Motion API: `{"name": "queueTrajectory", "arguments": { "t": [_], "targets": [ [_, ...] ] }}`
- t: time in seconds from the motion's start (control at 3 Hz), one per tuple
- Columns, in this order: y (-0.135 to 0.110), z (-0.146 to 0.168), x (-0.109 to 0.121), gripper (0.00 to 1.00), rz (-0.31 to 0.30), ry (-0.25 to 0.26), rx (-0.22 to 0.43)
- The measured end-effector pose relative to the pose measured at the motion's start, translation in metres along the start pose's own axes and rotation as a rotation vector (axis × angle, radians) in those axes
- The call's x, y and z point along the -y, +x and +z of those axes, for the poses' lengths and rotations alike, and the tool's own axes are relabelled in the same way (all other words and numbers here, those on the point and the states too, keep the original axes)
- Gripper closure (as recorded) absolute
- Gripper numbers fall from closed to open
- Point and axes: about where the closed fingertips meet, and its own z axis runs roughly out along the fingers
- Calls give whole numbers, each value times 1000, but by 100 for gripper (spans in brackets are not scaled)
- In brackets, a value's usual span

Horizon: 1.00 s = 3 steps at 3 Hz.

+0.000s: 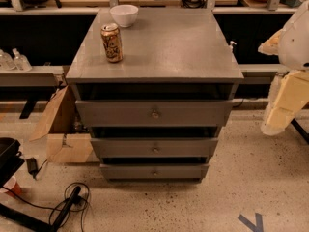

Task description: Open middle drawer

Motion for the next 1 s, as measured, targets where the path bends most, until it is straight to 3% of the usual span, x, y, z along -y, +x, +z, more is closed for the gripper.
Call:
{"name": "queueTrajectory", "arguments": {
  "t": [0.33,0.67,1.0],
  "targets": [
    [0,0,0,0,0,0,0],
    [4,26,-10,0,19,-8,-3],
    [7,86,-33,0,58,-20,14]
  ]
}}
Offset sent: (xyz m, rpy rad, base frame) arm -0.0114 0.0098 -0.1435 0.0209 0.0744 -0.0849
